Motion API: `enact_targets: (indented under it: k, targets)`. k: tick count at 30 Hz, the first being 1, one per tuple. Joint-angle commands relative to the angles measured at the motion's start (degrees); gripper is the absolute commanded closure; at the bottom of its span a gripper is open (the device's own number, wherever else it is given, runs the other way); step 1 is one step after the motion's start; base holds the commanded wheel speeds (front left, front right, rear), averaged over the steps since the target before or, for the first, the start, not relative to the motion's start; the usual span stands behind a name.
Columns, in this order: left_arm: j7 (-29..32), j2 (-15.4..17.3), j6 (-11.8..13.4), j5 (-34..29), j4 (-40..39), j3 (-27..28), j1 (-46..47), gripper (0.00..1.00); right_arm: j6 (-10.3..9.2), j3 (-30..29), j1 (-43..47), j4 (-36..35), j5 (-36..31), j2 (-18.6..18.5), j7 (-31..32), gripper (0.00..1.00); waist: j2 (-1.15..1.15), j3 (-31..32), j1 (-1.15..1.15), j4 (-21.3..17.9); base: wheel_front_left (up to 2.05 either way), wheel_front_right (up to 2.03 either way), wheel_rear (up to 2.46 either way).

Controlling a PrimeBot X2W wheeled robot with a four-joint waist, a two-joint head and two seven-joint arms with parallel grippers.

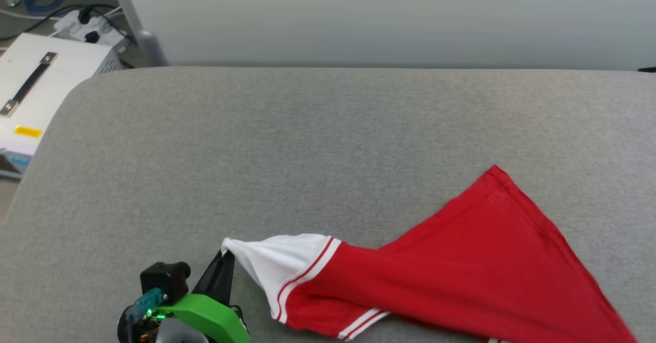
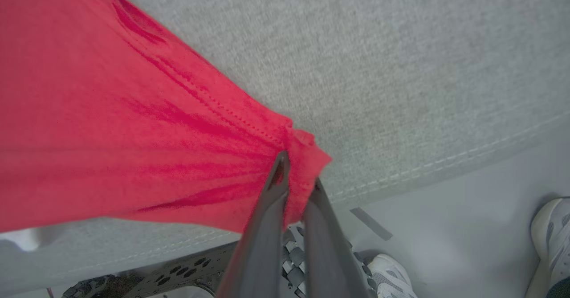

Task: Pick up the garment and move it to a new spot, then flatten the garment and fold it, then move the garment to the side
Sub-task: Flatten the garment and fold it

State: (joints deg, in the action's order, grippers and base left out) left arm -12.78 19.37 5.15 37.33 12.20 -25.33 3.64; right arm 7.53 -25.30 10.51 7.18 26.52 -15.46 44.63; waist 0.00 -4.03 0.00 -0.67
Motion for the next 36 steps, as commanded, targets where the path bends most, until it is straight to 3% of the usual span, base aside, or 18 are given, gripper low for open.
enact_targets:
  k: [1, 4, 5, 6, 7, 10, 16, 19, 23, 28, 36]
  targets:
    - [0.1, 0.6, 0.6, 0.1, 0.0, 0.5, -0.8, 1.00, -0.04, 0.1, 1.7, -1.0, -0.4, 2.3, -0.3, 1.00, 0.00, 1.2, 0.00, -2.4, 0.00, 0.00, 0.00]
    - [0.4, 0.9, 0.7, 0.3, -0.1, 0.6, -0.7, 1.00, -0.04, 0.8, 4.0, -0.8, -0.6, 6.6, -1.2, 1.00, 0.00, 0.8, 0.00, -3.2, 0.00, 0.00, 0.00]
    - [0.4, 1.0, 0.8, 0.4, -0.2, 0.7, -0.7, 1.00, -0.04, 0.9, 4.1, -0.4, -0.5, 7.6, -2.1, 0.66, 0.00, 0.7, 0.00, -3.6, 0.00, 0.00, 0.00]
    - [0.5, 1.0, 0.8, 0.4, -0.2, 0.7, -0.7, 1.00, -0.04, 1.0, 4.0, -0.2, -0.3, 8.2, -2.9, 0.57, 0.00, 0.7, 0.00, -3.8, 0.00, 0.00, 0.00]
    - [0.7, 1.2, 0.8, 0.5, -0.2, 0.6, -0.7, 1.00, -0.04, 1.0, 3.8, -0.1, 0.0, 8.6, -4.4, 0.00, 0.00, 0.7, 0.00, -4.0, 0.00, 0.00, 0.00]
    - [1.0, 1.5, 1.0, 0.6, -0.5, 0.7, -0.7, 1.00, -0.04, 0.8, 2.5, -0.3, 0.4, 8.8, -9.2, 0.00, 0.00, 0.4, 0.00, -4.4, 0.00, 0.00, 0.00]
    - [1.4, 1.7, 1.3, 0.4, -1.2, 0.5, 0.1, 1.00, -0.04, 0.3, -2.3, -1.6, -0.6, 7.9, -25.1, 0.00, 0.00, -0.4, 0.00, -3.8, 0.00, 0.00, 0.00]
    - [1.2, 1.4, 1.4, 0.3, -1.6, 0.4, 0.6, 1.00, -0.04, 2.2, -5.2, -1.0, -1.2, 6.7, -33.0, 0.00, 0.00, -0.9, 0.00, -3.1, 0.00, 0.00, 0.00]
    - [1.1, 1.1, 1.4, 0.1, -1.9, 0.1, 1.4, 1.00, -0.04, 6.8, -9.9, 1.6, -1.7, 4.8, -38.4, 0.00, 0.00, -1.9, 0.00, -2.2, 0.00, 0.00, 0.00]
    - [0.9, 0.6, 1.2, -0.3, -2.4, -0.4, 3.0, 1.00, -0.04, 13.7, -17.8, 6.0, -1.0, 0.7, -35.0, 0.00, 0.00, -3.9, 0.00, -0.5, 0.00, 0.00, 0.00]
    - [0.6, -0.8, 0.4, -1.6, -3.5, -1.9, 6.9, 1.00, -0.04, 26.3, -31.4, 12.0, 4.9, -9.9, -13.3, 0.00, 0.00, -8.5, 0.00, 3.4, 0.00, 0.00, 0.00]
